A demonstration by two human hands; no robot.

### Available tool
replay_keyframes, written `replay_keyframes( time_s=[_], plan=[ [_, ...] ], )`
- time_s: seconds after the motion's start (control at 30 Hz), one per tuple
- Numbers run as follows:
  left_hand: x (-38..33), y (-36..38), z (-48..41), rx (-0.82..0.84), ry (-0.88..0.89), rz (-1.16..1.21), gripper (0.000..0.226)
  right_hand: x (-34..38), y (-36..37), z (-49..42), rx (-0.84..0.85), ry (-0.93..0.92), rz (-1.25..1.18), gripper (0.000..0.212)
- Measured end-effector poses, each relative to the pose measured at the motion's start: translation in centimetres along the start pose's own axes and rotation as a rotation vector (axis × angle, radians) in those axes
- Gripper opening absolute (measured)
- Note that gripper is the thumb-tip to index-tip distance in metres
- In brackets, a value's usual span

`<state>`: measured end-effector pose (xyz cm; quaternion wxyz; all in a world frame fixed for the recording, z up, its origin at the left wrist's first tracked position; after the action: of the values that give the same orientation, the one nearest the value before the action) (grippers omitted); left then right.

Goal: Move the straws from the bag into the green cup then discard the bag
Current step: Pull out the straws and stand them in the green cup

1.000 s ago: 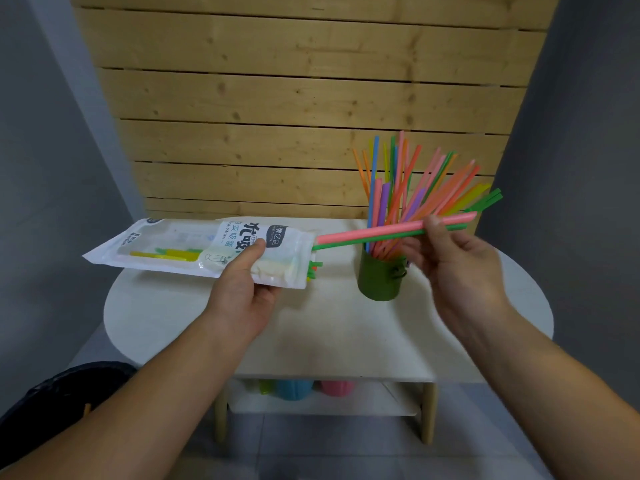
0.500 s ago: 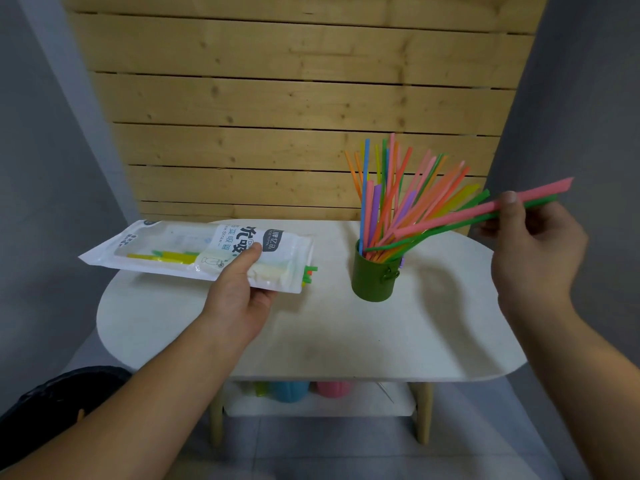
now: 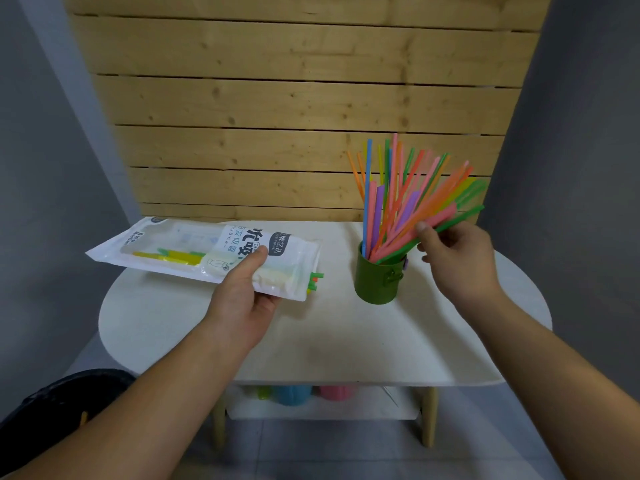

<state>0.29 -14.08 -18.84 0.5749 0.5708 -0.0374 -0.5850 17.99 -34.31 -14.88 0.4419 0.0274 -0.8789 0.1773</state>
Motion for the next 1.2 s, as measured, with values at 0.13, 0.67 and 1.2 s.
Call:
replay_keyframes(
  time_s=[0.13, 0.67, 1.2],
  plan=[
    [0.0, -0.2, 0.1, 0.004, 0.003, -0.009, 0.031, -1.2, 0.4, -0.6, 0.052, 0.057, 0.012, 0.014],
    [-0.1, 0.5, 0.7, 0.048, 0.028, -0.016, 0.032, -0.5, -1.1, 0.5, 0.356, 0.458, 0.211, 0.053],
    [0.7, 1.7, 2.0, 0.096, 0.281, -0.316, 0.039, 4.2, 8.2, 7.2, 0.222, 1.032, -1.084, 0.06]
  ],
)
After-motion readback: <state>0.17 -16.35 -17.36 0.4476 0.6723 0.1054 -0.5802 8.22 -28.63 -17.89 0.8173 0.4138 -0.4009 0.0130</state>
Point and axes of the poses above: each hand's wrist, its own z-axis away from the middle knuckle, its own y-axis out of the palm, x = y × z, the point moved 1 cm from there along -z, towards the middle knuckle, and after that the axes turned 9 degrees about -y, right-handed, at the moved point
